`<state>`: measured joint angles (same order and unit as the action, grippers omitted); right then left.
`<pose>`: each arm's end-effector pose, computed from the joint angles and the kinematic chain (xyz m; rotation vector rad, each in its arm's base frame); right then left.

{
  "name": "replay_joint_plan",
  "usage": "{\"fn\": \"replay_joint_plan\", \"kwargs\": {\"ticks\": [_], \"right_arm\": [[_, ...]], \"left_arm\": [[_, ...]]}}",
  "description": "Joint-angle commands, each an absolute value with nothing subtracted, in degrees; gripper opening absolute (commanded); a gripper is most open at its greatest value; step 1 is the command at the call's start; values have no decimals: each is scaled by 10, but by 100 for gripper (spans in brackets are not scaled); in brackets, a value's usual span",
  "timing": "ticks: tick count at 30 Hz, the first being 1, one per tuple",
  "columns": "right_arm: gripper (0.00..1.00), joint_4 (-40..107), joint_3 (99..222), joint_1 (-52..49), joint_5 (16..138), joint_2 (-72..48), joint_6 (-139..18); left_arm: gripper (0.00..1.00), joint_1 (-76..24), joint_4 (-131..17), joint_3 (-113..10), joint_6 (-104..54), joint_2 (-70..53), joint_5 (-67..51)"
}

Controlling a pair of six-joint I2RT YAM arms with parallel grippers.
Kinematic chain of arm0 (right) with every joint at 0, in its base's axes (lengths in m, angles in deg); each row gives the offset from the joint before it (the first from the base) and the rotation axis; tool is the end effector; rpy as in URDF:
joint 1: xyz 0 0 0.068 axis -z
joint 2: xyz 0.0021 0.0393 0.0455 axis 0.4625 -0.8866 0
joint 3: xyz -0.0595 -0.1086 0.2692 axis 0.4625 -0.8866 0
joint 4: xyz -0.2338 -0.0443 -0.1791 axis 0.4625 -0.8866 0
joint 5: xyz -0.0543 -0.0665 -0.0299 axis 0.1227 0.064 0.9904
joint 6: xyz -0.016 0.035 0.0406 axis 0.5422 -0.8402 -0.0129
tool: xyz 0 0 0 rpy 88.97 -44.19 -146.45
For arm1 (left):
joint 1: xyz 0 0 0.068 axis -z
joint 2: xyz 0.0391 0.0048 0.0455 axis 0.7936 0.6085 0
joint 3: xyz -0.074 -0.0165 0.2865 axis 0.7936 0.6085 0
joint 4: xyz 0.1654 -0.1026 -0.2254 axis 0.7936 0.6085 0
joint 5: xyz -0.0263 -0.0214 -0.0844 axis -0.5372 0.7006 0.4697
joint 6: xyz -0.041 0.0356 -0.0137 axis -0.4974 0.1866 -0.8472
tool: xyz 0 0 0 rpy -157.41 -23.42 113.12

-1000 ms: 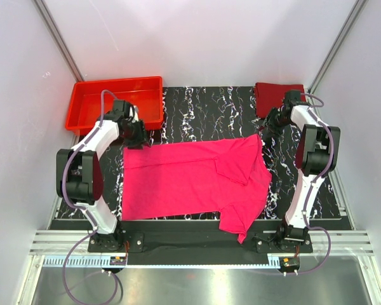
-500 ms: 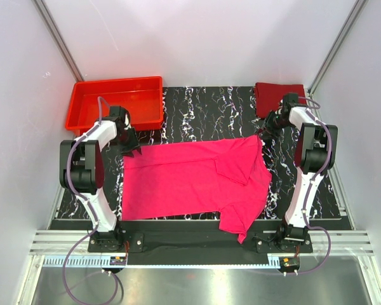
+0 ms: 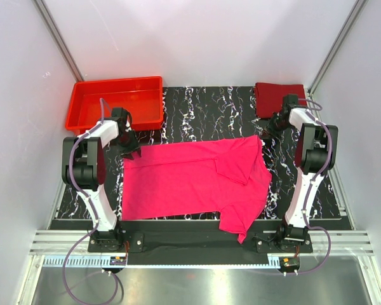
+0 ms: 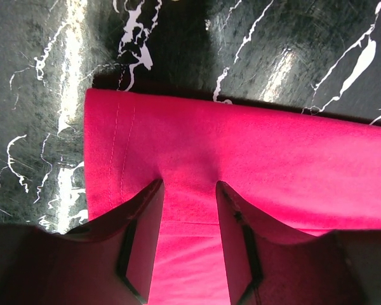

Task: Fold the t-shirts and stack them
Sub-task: Fold the tshirt

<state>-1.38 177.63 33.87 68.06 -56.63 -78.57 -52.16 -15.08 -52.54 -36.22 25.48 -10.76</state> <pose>0.4983 -0.0440 0.1414 0.6709 2.6944 0.4852 0.4065 -0.0062 0.1589 -0.5419 2.8611 -0.2103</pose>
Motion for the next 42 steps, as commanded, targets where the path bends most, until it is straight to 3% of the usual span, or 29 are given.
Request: {"fn": "replay_joint_plan", "kwargs": {"ticks": [1, 7, 8, 9, 12, 20, 33, 35, 36, 42], "right_arm": [[0, -1, 1748, 339, 753, -540, -821], [0, 31, 1730, 339, 716, -531, -835], [8, 31, 1732, 339, 706, -528, -819], [36, 30, 1731, 339, 707, -512, -814], [52, 42, 1710, 339, 697, -474, -795], [55, 22, 1728, 328, 626, -525, -762], [61, 0, 1729, 341, 728, -468, -761], [63, 4, 1728, 341, 702, -459, -753], [69, 9, 1730, 338, 699, -459, -751], [69, 29, 1724, 327, 667, -468, -744]], "left_arm": [[45, -524, -162, -527, -365, 282, -135], [46, -537, -170, -516, -360, 279, -135], [46, -536, -177, -508, -360, 273, -130], [47, -536, -182, -504, -360, 267, -126], [47, -536, -183, -495, -360, 247, -118], [48, -536, -182, -497, -366, 237, -116], [48, -537, -178, -500, -366, 240, -116], [48, -536, -180, -499, -368, 235, -113], [48, -537, -181, -499, -369, 231, -111], [49, -537, -176, -507, -370, 232, -107]]}}
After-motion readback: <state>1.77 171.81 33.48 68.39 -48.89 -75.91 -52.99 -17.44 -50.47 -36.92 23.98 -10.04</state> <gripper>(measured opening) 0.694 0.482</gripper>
